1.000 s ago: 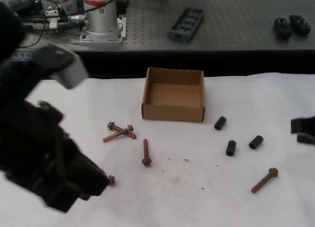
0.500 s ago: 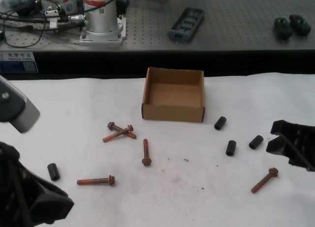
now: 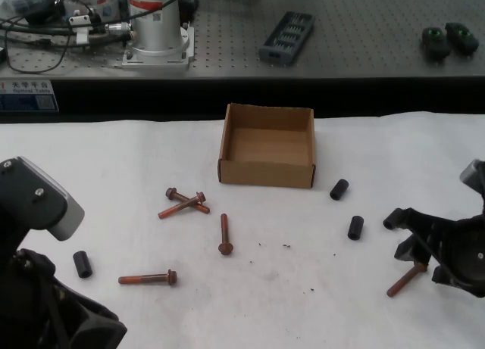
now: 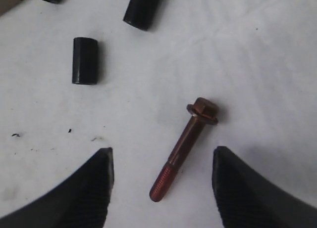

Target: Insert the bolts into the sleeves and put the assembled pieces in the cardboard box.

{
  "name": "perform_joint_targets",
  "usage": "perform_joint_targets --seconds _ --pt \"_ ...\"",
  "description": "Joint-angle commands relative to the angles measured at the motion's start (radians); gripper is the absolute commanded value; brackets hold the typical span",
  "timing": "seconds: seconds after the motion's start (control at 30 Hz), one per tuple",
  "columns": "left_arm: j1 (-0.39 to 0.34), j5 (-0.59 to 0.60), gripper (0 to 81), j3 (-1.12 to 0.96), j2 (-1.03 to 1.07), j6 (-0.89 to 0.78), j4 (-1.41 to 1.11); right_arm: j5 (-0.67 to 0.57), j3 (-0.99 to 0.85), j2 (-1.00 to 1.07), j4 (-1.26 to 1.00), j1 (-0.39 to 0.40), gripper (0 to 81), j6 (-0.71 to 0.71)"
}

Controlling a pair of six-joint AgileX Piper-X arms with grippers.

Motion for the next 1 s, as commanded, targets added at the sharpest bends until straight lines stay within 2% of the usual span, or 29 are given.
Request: perform_joint_targets --seconds 0.0,0.3,0.5,0.6,0.7,0.8,0.87,0.97 --pt "0.002 -0.010 0.6 -0.005 -0.007 -0.008 -0.013 0.002 -0.001 0.031 -0.049 0.002 44.2 0.011" --pt "0.002 -0.010 0.6 -0.005 -0.007 -0.008 -0.013 0.069 -0.001 0.111 -0.081 0.000 43.7 0.015" --pt "0.002 -0.005 0.6 -0.005 -0.007 -0.008 -0.013 0.099 -0.001 0.160 -0.081 0.000 34.0 0.011" --pt "0.002 -0.006 0.6 -0.005 -0.007 -0.008 -0.003 0.122 -0.001 0.191 -0.065 0.000 32.7 -0.020" --pt "0.002 -0.006 0.6 -0.005 -0.007 -0.008 0.010 0.122 -0.001 0.190 -0.054 0.000 23.2 -0.037" --pt "0.002 -0.006 0.6 -0.005 -0.007 -0.008 0.010 0.138 -0.001 0.191 -0.025 0.000 2.4 -0.037" --pt "0.002 -0.003 0.6 -0.005 -0.007 -0.008 0.012 0.160 -0.001 0.191 -0.010 0.000 6.9 -0.037" --pt "0.002 -0.002 0.6 -0.005 -0.007 -0.008 0.022 0.169 0.008 0.191 -0.009 0.000 7.2 -0.037"
